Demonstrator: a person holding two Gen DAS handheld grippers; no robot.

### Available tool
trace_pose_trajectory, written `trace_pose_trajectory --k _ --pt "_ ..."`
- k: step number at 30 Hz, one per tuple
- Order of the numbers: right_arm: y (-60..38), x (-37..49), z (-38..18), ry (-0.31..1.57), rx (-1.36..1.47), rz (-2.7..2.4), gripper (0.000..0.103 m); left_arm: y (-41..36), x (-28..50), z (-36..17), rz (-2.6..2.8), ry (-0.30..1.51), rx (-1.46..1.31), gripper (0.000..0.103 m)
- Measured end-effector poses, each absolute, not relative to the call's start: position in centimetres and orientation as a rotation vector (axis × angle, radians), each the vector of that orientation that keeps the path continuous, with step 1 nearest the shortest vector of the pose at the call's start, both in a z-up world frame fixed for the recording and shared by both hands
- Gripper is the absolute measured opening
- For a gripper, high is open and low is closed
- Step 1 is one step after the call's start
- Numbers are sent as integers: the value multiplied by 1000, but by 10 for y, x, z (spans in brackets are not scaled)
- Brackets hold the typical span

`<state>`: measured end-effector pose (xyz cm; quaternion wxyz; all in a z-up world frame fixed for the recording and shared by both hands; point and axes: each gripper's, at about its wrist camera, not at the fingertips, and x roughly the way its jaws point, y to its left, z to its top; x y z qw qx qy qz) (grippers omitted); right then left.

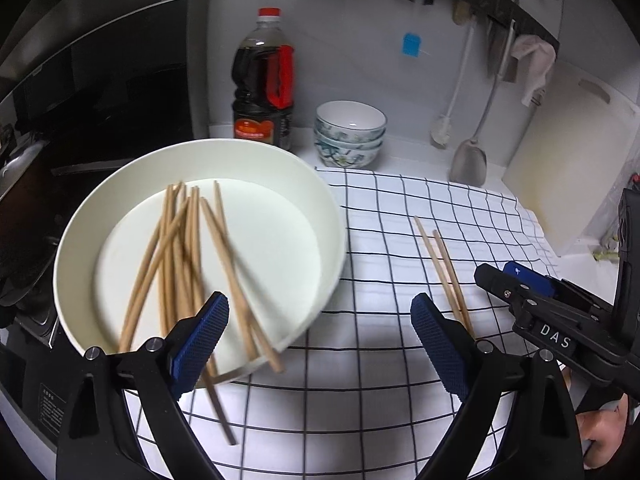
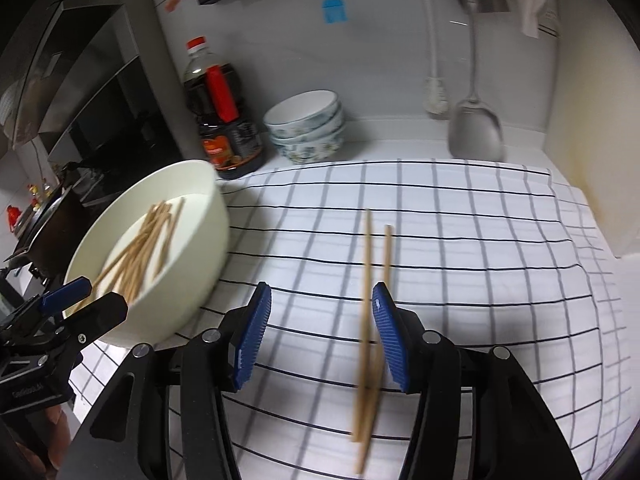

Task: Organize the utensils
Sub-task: 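Move both open grippers back above the last two chopsticks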

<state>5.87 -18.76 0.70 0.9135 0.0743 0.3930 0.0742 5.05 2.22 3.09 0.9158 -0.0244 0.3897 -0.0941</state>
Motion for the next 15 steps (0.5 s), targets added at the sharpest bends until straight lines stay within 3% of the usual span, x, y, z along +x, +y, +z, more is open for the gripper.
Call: trace_pose_trajectory --k 15 --pt "-230 68 -18 846 154 99 62 -23 52 15 -183 803 3 95"
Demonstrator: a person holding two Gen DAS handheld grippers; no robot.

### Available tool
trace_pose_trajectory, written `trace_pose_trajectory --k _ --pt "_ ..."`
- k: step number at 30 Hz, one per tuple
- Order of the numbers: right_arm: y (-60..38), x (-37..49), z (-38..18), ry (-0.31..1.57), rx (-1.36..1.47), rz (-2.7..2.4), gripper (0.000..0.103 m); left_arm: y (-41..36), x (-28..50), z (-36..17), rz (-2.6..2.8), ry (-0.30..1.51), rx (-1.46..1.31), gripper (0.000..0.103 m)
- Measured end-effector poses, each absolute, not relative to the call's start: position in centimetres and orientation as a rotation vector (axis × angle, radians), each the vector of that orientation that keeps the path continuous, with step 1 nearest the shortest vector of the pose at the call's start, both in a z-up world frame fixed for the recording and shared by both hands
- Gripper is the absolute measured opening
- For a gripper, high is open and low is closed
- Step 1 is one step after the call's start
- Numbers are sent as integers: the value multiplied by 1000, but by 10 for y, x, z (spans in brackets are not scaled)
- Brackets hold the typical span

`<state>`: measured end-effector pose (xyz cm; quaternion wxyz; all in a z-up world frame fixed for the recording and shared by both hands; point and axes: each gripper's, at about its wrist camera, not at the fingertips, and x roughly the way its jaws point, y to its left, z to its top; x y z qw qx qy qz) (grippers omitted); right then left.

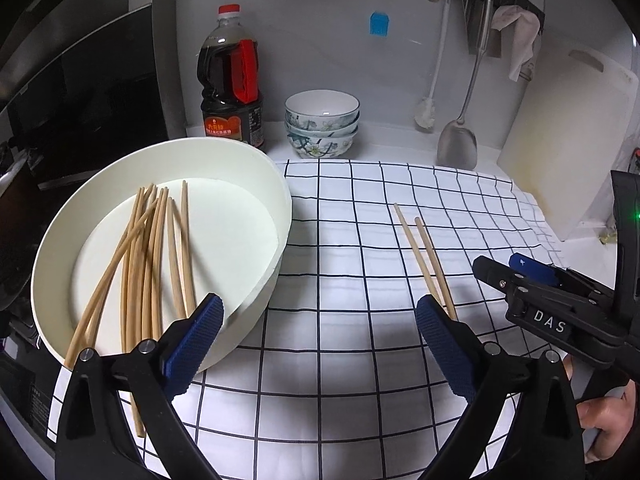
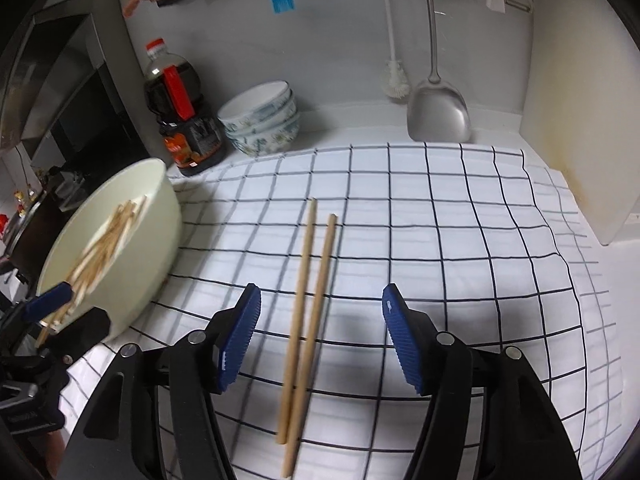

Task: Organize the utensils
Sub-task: 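Move both open grippers back above the last two chopsticks, then lower and close the left gripper on a chopstick while the right gripper grasps the other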

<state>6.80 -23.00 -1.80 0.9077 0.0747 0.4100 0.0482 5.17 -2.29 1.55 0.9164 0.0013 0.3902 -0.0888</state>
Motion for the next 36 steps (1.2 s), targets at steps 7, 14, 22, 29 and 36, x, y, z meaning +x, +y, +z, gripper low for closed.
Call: trace_pose_trajectory --k 7,14,22,29,36 --pt "-228 77 -44 909 108 94 62 -27 53 10 -153 800 -5 96" --pt "-223 81 -57 940 51 75 62 -36 52 9 -170 792 5 96" --pt "-216 83 -68 972 -7 66 62 -40 51 9 -181 789 12 96" --pt "-209 82 -71 968 -53 91 38 -48 52 5 -187 799 19 96" --pt "-231 84 -69 970 -2 77 8 -71 56 -5 -215 826 51 96"
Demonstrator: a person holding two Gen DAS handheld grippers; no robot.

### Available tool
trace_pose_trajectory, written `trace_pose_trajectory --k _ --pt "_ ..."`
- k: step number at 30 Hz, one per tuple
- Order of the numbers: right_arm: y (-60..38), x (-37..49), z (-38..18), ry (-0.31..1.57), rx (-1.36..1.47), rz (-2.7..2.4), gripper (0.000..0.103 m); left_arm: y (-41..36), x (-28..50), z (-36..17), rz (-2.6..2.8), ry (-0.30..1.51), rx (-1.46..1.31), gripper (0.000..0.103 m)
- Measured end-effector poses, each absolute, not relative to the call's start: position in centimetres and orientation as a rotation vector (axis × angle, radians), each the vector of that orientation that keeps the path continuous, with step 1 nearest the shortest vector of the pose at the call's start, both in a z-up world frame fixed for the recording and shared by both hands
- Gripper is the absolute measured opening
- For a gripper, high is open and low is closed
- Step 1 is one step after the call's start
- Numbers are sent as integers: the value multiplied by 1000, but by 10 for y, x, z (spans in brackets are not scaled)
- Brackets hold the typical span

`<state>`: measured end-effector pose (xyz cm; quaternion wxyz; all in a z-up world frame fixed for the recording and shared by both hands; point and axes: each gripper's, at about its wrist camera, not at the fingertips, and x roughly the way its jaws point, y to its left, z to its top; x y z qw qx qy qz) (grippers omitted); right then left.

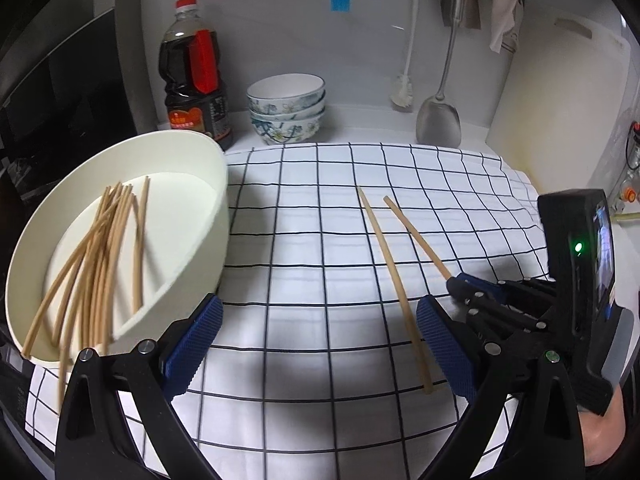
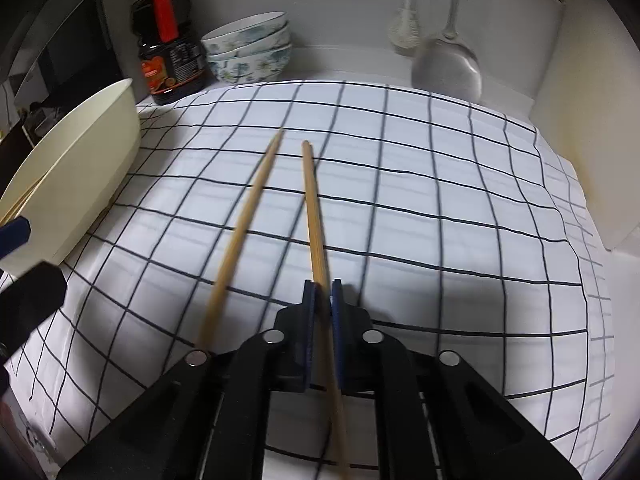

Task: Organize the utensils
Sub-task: 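Lower and close the left gripper on a chopstick while the right gripper grasps the other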

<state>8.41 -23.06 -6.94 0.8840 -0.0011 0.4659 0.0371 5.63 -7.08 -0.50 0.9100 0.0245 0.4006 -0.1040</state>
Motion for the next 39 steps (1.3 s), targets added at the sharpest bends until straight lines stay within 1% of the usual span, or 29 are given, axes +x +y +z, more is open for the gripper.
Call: trace_pose_trajectory --k 13,18,20,22,23,24,27,31,32,33,34,35,36,37,38,39 --pt "-304 82 -71 974 157 17 6 -118 92 -40 -186 897 114 96" --pt "-308 81 -72 974 153 20 6 -127 109 -55 -167 949 109 96" --pt "-307 82 -71 974 149 21 10 -127 113 -57 -161 960 94 96" --pt "-307 83 -71 968 157 33 34 -127 118 -59 -155 970 88 96" --pt "-306 83 -70 966 147 21 40 -128 120 -61 -152 974 86 96" --pt "-306 83 -70 964 126 -1 43 -129 122 -62 -149 978 86 96" --pt "-305 84 -71 961 98 -17 43 -130 126 -68 -135 991 87 97" --pt "-299 84 -73 960 41 -33 42 -131 125 -69 -128 977 99 97" --pt "-296 84 -73 958 24 -35 40 -132 125 -69 -133 972 101 94" --pt "-294 84 -73 956 20 -26 31 -132 124 -69 -149 969 93 91" --pt "-292 83 -72 957 17 -14 23 -133 122 -67 -161 966 88 84" --pt "-290 83 -72 957 8 -12 18 -134 120 -66 -168 957 93 72" --pt "-287 84 -72 956 -1 -12 8 -136 119 -65 -176 952 97 66" --pt "-285 84 -72 955 -13 -18 6 -138 117 -63 -190 949 102 53" --pt "-284 83 -72 954 -19 -22 6 -141 114 -62 -202 946 106 36" --pt "-283 83 -72 953 -18 -22 6 -143 113 -61 -215 944 108 26"
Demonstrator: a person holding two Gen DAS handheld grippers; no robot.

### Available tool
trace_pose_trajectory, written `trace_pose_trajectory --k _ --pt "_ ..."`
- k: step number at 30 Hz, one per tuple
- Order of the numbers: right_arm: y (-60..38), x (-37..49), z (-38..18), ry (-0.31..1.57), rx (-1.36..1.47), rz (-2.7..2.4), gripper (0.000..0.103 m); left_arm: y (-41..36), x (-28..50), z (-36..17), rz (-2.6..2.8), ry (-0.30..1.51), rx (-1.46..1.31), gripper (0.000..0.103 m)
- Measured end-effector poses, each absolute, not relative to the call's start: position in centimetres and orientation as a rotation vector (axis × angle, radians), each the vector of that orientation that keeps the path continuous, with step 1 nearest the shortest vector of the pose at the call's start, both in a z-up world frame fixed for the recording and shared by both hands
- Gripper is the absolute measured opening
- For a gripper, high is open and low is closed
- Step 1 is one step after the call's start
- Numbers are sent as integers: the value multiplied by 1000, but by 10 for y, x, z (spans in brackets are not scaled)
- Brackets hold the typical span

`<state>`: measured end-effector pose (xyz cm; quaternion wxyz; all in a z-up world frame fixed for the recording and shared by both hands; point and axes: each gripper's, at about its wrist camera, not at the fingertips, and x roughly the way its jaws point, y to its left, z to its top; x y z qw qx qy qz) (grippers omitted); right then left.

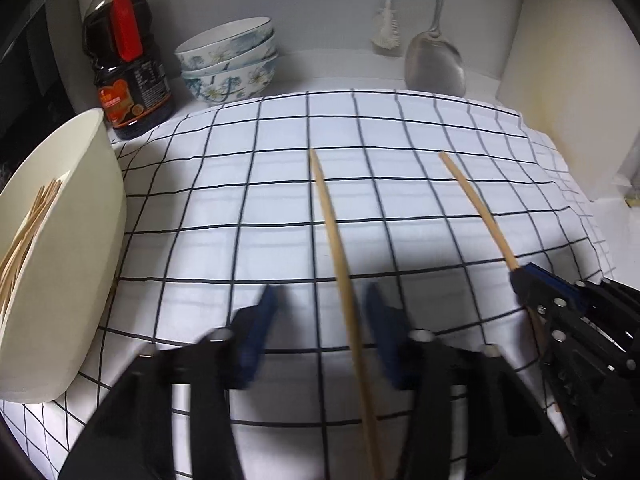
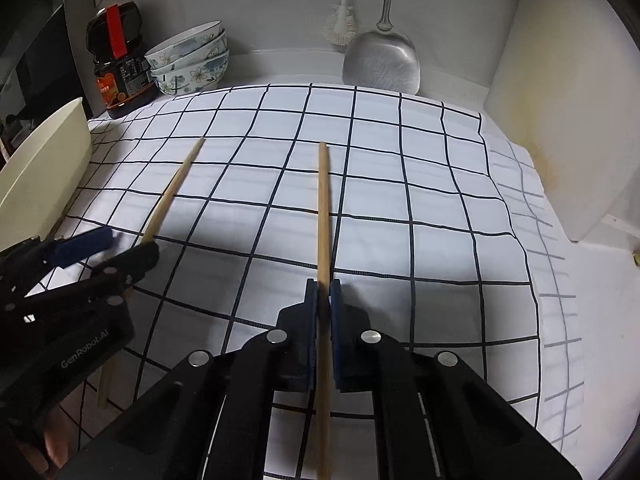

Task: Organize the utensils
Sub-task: 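Lower and close the left gripper on a chopstick while the right gripper grasps the other, then carry the left gripper's chopstick over the white basin while the right gripper carries its own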

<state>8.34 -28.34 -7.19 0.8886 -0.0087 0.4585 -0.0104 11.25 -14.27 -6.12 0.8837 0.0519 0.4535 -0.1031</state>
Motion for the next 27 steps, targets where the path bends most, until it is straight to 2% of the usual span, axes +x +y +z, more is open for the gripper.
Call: trace_pose_trajectory --k 1,2,11,21,27 --pt "-284 84 -72 951 -9 -19 6 -145 111 -61 -233 944 110 9" --pt "-285 84 -72 951 0 -17 6 -147 109 -60 -240 947 117 7" --pt "-290 80 -59 915 120 25 6 -131 94 -44 -288 910 89 7" --pt "-259 61 -8 784 162 93 6 -72 57 35 -296 720 61 7" --pt "-198 69 31 715 186 210 6 -8 45 79 -238 632 44 7"
